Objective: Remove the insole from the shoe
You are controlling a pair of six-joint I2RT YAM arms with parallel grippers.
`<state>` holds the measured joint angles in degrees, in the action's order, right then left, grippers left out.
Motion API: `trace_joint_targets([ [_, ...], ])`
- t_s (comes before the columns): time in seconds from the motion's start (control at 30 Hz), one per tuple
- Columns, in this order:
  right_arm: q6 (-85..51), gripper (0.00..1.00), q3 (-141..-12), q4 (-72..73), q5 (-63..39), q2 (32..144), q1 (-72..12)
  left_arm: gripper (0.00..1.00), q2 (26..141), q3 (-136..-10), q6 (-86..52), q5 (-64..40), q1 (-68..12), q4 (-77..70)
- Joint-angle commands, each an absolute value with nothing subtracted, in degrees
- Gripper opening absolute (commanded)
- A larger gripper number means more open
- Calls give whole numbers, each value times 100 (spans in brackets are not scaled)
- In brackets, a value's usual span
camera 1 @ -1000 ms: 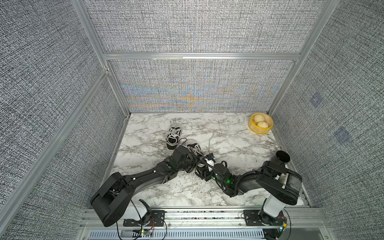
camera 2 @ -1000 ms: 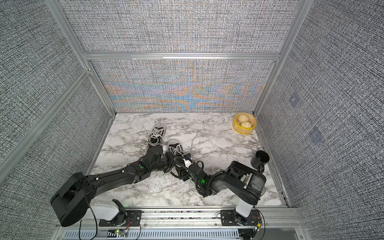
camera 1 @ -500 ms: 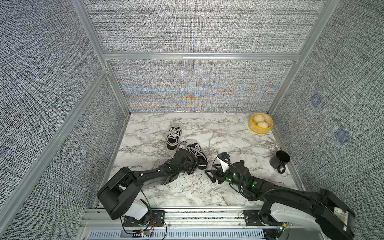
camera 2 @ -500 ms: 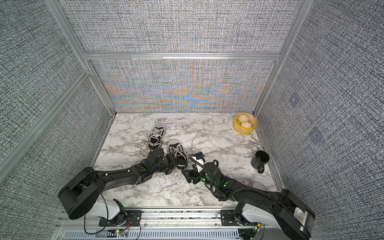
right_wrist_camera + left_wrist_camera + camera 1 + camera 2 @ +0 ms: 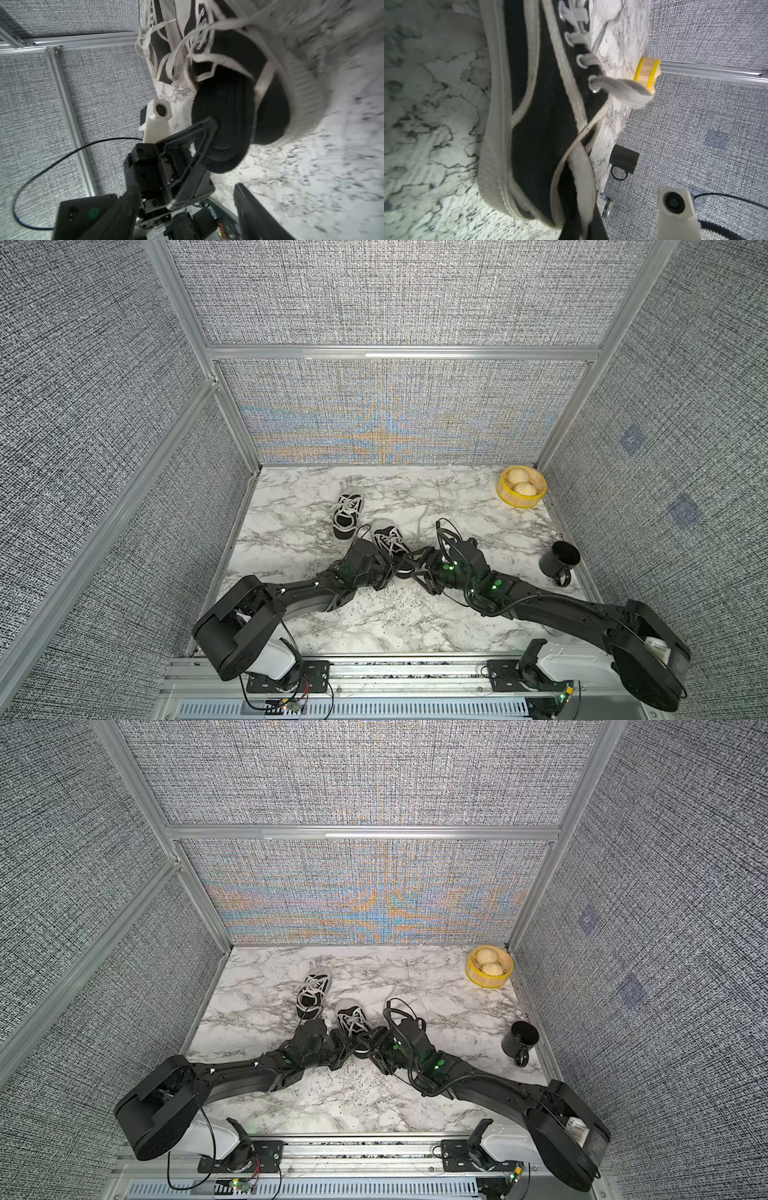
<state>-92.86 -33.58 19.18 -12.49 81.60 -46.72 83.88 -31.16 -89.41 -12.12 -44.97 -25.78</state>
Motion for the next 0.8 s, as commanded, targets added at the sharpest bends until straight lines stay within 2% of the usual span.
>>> trace_joint_targets([
  [0.0,-9966,63,-3344,2553,-1346,8339,-4658,6,8383,-3072,-9030,-1151,-4498,-2719],
  [0.13,-10190,62,-3223,2399,-1228,8325,-4649,7,8335,-3067,-9081,-1153,-4500,-2777],
  [0.3,-10256,76,-2920,1774,-719,7596,-4641,6,8260,-3061,-9143,-1099,-4500,-2827],
  [0.4,-10311,78,-2755,2085,-829,7751,-4553,6,8214,-3007,-9275,-1099,-4503,-2952],
  [0.53,-10359,70,-2969,3007,-1343,8333,-4441,6,8121,-2995,-9318,-1108,-4500,-2917],
  [0.77,-10513,48,-3159,3694,-1580,8858,-4390,6,8016,-2875,-9387,-1090,-4500,-2961],
])
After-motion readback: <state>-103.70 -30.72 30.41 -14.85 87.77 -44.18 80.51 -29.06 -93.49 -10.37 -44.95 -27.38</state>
